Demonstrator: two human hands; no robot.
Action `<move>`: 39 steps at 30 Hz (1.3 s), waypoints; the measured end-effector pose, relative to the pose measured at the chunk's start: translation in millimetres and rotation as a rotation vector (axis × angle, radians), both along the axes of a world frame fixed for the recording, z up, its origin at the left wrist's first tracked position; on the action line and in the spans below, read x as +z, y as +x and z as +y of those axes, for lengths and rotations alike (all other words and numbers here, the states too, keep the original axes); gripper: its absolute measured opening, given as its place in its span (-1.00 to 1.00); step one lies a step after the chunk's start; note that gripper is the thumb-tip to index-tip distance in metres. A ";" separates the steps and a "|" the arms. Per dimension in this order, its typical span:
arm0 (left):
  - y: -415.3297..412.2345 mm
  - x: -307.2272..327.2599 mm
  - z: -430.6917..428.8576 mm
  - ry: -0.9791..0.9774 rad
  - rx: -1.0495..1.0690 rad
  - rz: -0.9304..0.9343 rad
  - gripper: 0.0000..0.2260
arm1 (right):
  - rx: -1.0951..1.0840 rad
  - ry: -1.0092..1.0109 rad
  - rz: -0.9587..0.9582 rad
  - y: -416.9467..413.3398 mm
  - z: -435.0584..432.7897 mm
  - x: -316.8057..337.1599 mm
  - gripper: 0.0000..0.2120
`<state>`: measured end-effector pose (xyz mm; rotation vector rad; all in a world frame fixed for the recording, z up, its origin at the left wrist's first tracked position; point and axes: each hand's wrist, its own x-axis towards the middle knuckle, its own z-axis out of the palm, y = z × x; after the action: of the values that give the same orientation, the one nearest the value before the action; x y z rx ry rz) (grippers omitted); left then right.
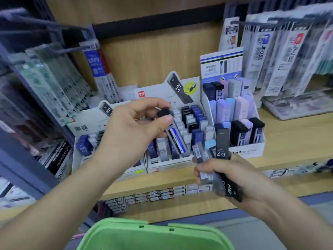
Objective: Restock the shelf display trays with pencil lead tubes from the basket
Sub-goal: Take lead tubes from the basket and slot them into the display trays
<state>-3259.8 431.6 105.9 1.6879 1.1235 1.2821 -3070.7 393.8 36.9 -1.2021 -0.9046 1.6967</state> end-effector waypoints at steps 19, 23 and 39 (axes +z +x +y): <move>135.2 -25.0 62.4 0.054 -0.001 0.379 -0.83 | -0.331 0.050 0.164 139.5 34.9 3.2 -0.72; 135.4 -21.4 65.8 0.048 0.026 0.387 -0.82 | -0.355 0.060 0.153 148.2 35.9 3.1 -0.71; 183.4 -52.3 60.0 0.152 -0.068 0.539 -0.90 | -0.476 0.031 0.194 163.8 37.1 1.2 -0.94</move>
<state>-3076.4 491.5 53.6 2.2476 1.2753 0.9081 -2906.9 430.8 38.1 -1.1031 -0.4756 1.3764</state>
